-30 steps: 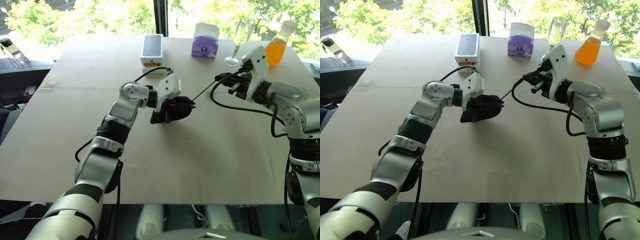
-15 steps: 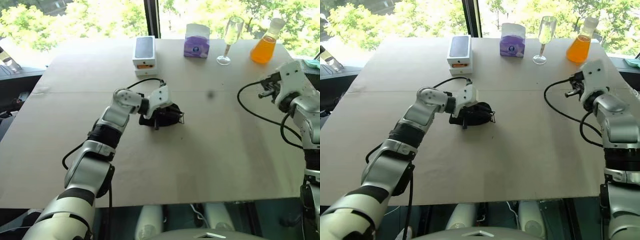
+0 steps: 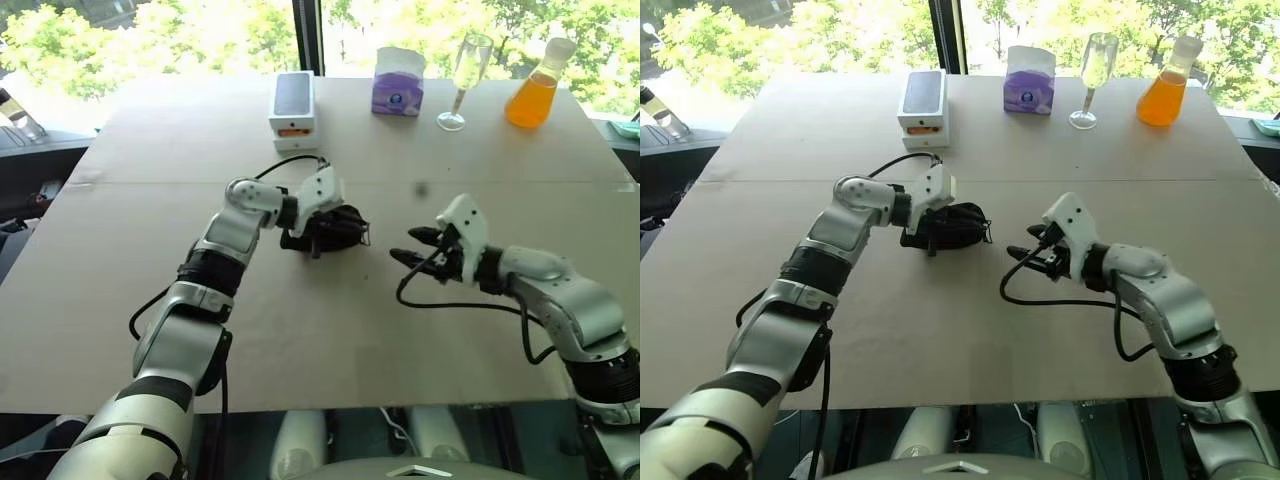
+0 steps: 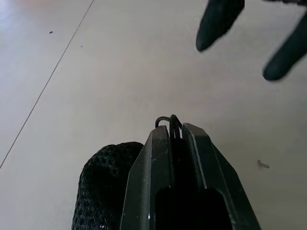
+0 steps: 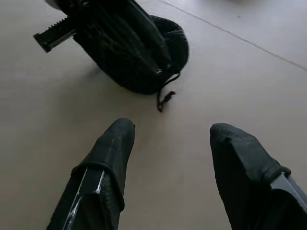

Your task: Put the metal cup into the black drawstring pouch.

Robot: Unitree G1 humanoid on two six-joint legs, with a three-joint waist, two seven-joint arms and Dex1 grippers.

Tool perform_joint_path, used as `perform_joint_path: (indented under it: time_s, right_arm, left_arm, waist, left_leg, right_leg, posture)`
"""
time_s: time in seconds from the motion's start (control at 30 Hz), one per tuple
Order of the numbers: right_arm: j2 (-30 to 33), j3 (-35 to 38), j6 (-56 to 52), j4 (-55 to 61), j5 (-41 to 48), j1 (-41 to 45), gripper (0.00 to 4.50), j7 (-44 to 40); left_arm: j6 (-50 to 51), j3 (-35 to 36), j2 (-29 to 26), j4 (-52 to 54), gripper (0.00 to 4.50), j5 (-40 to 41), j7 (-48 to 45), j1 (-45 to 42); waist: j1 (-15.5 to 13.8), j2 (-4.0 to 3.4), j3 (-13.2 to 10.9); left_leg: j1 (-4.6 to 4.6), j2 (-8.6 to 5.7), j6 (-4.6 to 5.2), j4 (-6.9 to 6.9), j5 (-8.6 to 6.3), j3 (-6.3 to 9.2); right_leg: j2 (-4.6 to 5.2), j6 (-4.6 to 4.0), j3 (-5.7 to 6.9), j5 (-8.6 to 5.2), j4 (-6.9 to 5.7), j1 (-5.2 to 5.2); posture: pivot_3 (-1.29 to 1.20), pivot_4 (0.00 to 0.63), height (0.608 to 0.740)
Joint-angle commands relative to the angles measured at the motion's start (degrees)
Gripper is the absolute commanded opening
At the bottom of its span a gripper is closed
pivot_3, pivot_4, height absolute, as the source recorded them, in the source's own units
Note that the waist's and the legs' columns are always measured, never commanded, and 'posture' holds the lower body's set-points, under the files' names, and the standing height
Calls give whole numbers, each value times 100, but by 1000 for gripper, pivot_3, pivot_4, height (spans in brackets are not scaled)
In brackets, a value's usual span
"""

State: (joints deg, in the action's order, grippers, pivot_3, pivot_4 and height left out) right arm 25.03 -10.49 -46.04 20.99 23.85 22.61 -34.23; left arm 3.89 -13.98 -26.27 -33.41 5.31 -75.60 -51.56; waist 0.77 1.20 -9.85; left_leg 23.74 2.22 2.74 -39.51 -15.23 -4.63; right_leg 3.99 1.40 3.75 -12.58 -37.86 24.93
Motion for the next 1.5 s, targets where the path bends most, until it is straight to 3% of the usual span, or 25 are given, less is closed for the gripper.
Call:
perform_joint_path:
  time_s: [0.03,0.33,0.97,1.07,1.2,1.23,1.5]
  right_arm:
    - [-383,-184,197,-404,-308,339,2814,336]
    - [-974,-364,804,-1451,-850,726,2814,474]
    - [-1749,-396,1540,-2383,-1249,972,2814,492]
    - [-1860,-387,1807,-2672,-1368,993,2040,551]
    - [-1983,-87,2001,-2850,-1405,1024,261,848]
    - [-2003,31,2031,-2862,-1406,1021,93,966]
    - [-1961,1333,1652,-2612,-988,905,93,1886]
  left_arm:
    - [113,176,-127,337,0,176,-130,80]
    - [463,265,-420,977,0,315,-151,380]
    - [745,329,-560,1444,0,397,-91,625]
    - [753,331,-577,1452,0,397,-87,640]
    - [737,314,-617,1440,0,368,-80,692]
    - [739,305,-628,1450,0,356,-70,716]
    - [763,151,-662,1447,0,178,87,844]
  waist:
    - [0,0,0]
    - [-18,2,-1]
    - [-1,2,-1]
    - [1,1,-1]
    - [-2,1,-1]
    - [-4,1,-1]
    - [2,1,-1]
  left_leg:
    - [0,0,0,0,0,1]
    - [9,0,-1,-1,0,4]
    - [5,0,-1,0,1,3]
    - [5,0,-1,0,1,2]
    - [5,1,-1,0,1,2]
    - [5,1,-1,0,1,2]
    - [5,2,-2,2,1,1]
  right_leg:
    - [0,0,1,0,0,0]
    - [3,0,6,0,7,0]
    - [2,0,4,0,3,0]
    - [2,0,4,0,3,1]
    - [3,0,3,0,3,0]
    - [3,0,4,0,3,1]
    - [3,-1,2,0,1,2]
  posture:
    - [0,150,737]
    - [0,150,737]
    - [0,150,737]
    - [0,150,737]
    - [0,150,737]
    - [0,150,737]
    - [0,150,737]
